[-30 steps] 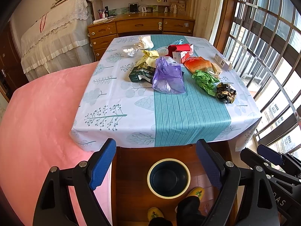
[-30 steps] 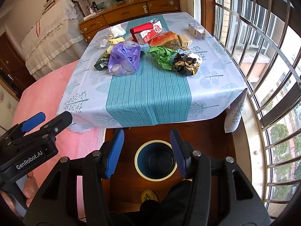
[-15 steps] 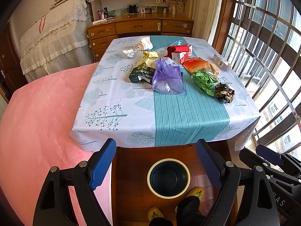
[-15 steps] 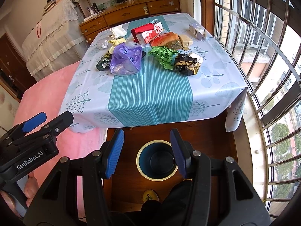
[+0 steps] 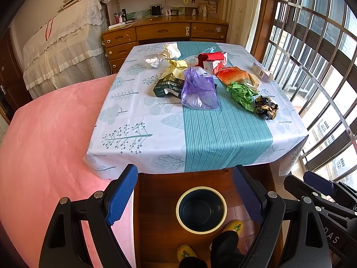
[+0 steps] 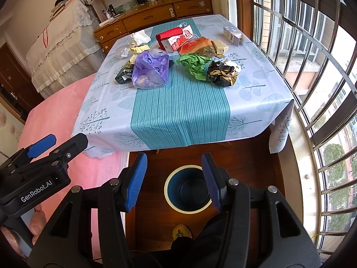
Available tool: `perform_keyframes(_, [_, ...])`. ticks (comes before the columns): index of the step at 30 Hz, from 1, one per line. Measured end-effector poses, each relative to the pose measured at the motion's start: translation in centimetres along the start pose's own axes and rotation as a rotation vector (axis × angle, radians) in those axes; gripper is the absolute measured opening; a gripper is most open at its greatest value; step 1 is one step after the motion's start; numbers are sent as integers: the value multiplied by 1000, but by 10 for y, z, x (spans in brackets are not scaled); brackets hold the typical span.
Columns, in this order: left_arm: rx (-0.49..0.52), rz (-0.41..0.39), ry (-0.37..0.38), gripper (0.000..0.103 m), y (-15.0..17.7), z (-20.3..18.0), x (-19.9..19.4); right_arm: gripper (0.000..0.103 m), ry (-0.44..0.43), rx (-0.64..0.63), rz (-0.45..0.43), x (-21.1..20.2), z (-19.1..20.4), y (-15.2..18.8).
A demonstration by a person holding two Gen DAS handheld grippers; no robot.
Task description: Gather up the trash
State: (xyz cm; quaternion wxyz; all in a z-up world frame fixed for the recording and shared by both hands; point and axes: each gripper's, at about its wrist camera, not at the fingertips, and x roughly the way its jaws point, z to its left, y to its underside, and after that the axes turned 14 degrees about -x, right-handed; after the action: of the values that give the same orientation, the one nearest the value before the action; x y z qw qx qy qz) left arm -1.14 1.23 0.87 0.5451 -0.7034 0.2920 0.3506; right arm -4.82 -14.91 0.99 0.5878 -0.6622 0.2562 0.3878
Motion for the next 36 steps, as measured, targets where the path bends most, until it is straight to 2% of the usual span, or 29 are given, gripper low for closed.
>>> perform_keyframes(12, [-2,1,-2,88,0,0,0,48,-4,-6,-1,2,5,1])
perform_keyframes(17, [-3,45,14,88,8,0,3,48,-10,-9,0,3,11,-3])
perform_keyframes(20, [0,36,15,88,9,0,5,48,-15,-16,3,5,12,-8])
perform_keyframes(26, [-7,27,-3,88,-9,-11,16,48,-30,-19,10,15,-2,-28])
perform_keyframes(36, [-56,15,-23,88,-63,-44,60,48,-56,-48,39,56,-50,-80])
